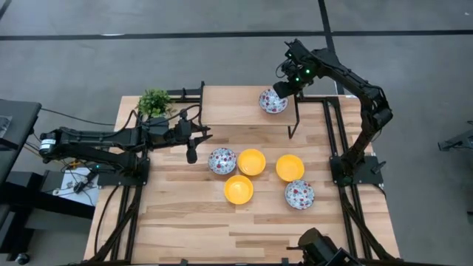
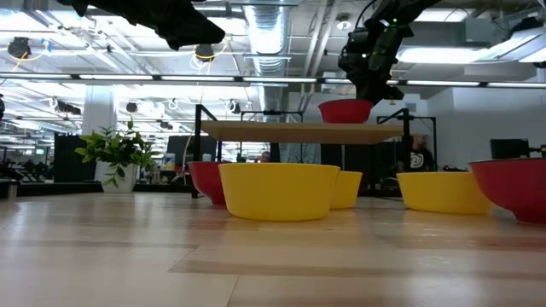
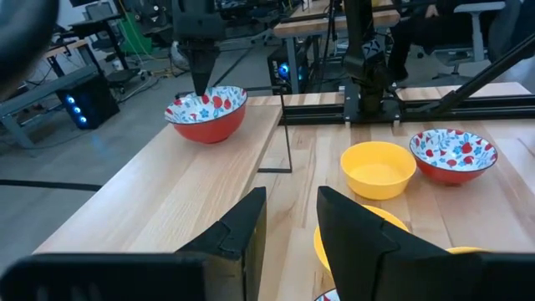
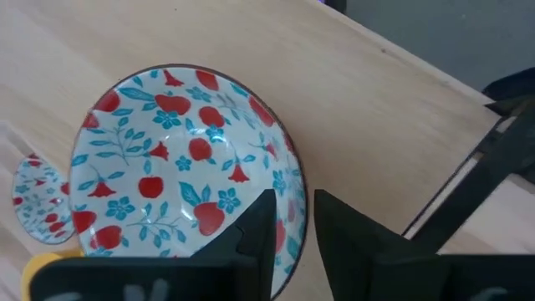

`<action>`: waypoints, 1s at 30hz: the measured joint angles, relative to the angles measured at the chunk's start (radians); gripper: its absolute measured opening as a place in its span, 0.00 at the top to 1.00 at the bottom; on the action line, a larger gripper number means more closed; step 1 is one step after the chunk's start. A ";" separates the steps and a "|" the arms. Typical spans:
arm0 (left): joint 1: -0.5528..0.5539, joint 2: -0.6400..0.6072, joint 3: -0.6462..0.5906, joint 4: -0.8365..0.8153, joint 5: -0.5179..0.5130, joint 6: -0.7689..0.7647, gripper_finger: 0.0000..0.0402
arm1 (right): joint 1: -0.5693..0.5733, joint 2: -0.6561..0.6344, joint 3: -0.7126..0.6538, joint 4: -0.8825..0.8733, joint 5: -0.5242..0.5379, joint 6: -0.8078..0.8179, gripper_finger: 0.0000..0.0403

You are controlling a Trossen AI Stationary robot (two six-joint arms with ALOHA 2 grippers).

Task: Pick & Place Mini bowls
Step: Put the middle white patterned bowl on the shelf, then stack the right white patterned bowl on top of the white patterned bowl on the shelf

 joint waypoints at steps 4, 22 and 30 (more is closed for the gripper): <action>0.000 0.000 0.000 0.000 0.000 0.000 0.73 | 0.002 0.000 0.000 -0.001 0.003 -0.014 0.77; 0.000 0.000 0.000 0.000 -0.001 -0.003 0.73 | 0.001 0.000 0.134 -0.039 0.052 -0.104 0.57; -0.014 0.000 0.000 0.000 -0.002 -0.011 0.73 | -0.003 -0.001 0.291 -0.287 0.051 -0.269 0.60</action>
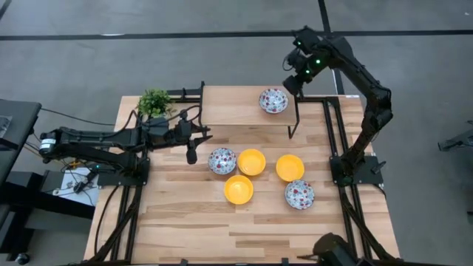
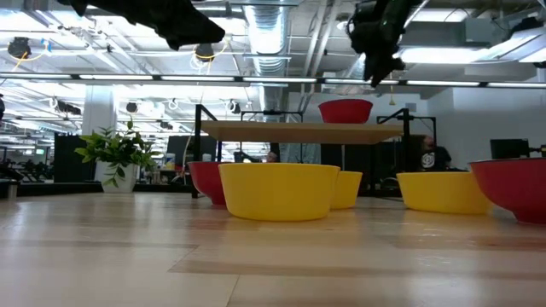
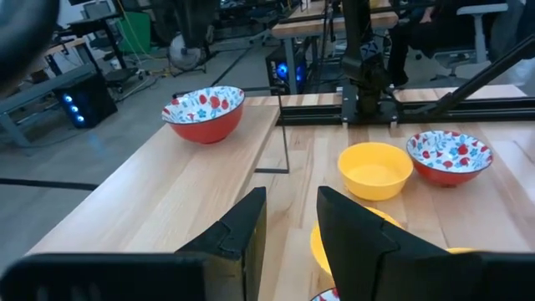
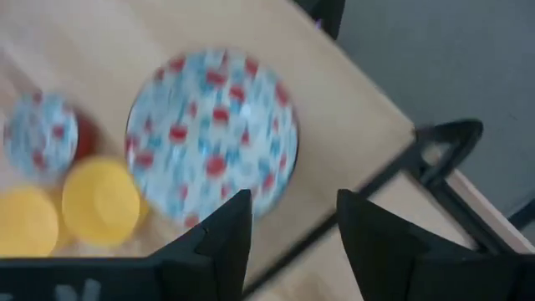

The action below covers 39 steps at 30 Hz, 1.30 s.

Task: Pick & Place Mini bowls
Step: Stack the right white patterned bowl on top of the white patterned bowl on the shelf

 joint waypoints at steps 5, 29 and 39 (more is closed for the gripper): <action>-0.019 0.000 0.000 0.000 0.001 0.000 0.73 | 0.012 -0.022 0.047 -0.081 -0.001 -0.002 0.63; -0.127 0.028 -0.001 0.011 0.000 -0.097 0.73 | 0.465 -0.453 -0.218 -0.036 -0.108 0.155 0.68; -0.248 0.209 -0.001 0.146 0.000 -0.197 0.73 | 0.751 -0.646 -0.697 0.152 -0.011 0.476 0.68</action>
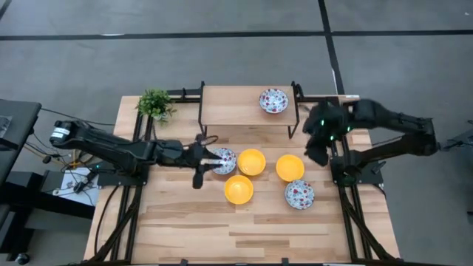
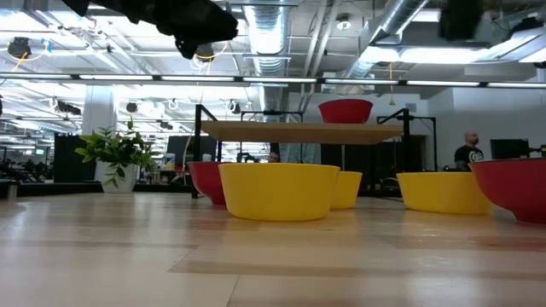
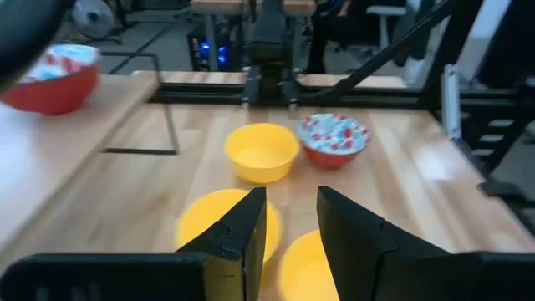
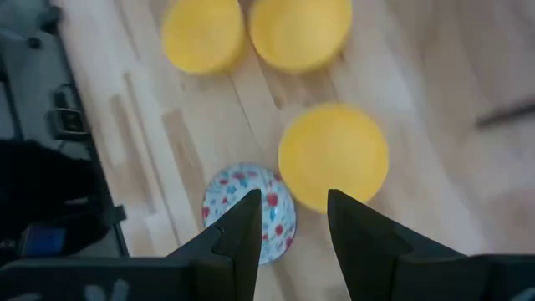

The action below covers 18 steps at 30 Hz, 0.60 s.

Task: Pick & Place Mini bowls
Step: Stack the right white patterned bowl on top of the white patterned bowl on the shelf

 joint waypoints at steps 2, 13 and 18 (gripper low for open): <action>-0.022 0.037 0.000 0.063 0.000 -0.011 0.73 | 0.059 -0.028 -0.079 0.031 0.046 0.145 0.68; -0.137 0.147 0.056 0.190 -0.148 -0.013 0.73 | 0.477 -0.109 -0.419 0.241 0.234 0.670 0.68; -0.168 0.178 0.094 0.189 -0.150 -0.050 0.73 | 0.630 -0.095 -0.474 0.326 0.308 0.756 0.68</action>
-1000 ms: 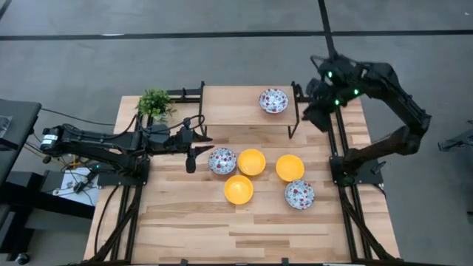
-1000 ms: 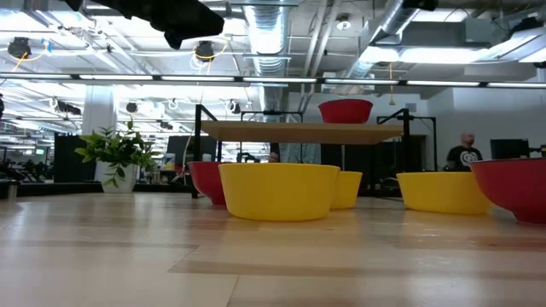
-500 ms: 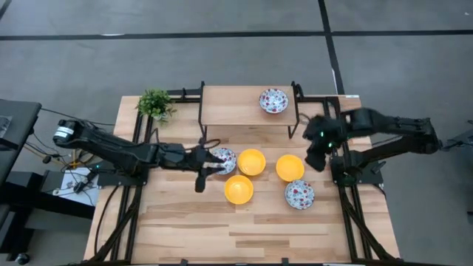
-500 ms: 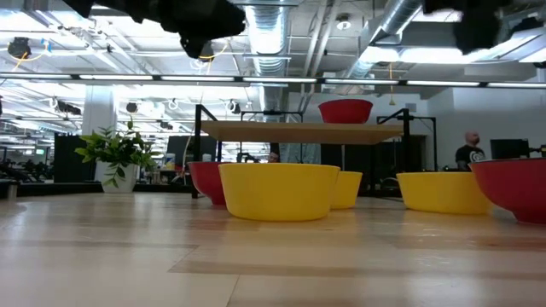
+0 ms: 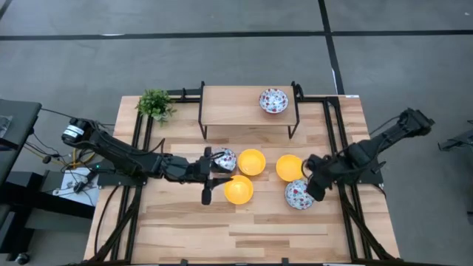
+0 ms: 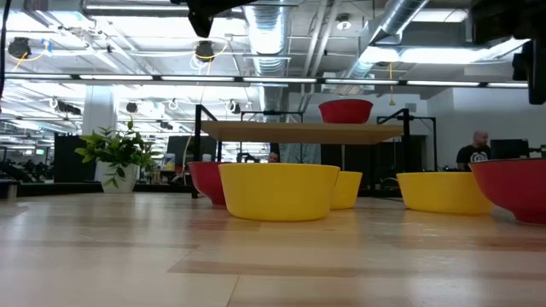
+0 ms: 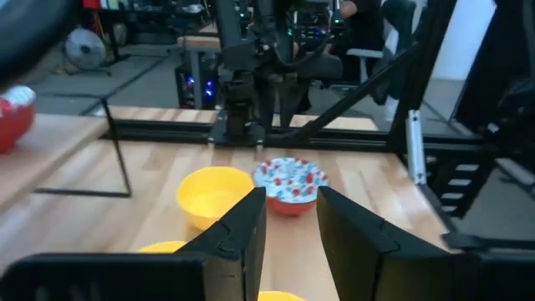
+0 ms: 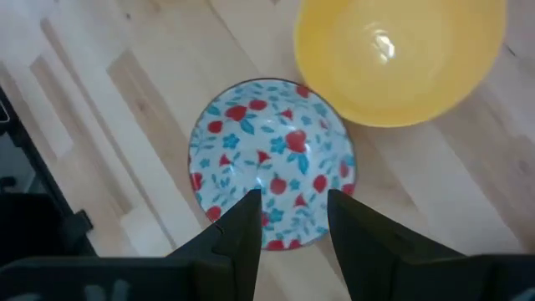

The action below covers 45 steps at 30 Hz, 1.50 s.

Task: Pick & Place Mini bowls
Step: Stack the right white patterned bowl on top of the white patterned bowl on the shelf

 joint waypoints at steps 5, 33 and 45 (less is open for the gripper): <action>-0.004 0.042 0.007 -0.004 0.018 -0.109 0.73 | 0.094 0.022 -0.018 0.007 0.110 0.077 0.68; -0.090 0.190 0.006 -0.002 0.090 -0.191 0.73 | 0.133 0.213 -0.024 -0.038 0.118 0.147 0.68; -0.090 0.190 0.006 0.000 0.090 -0.217 0.73 | 0.030 0.220 -0.024 -0.036 0.064 -0.091 0.68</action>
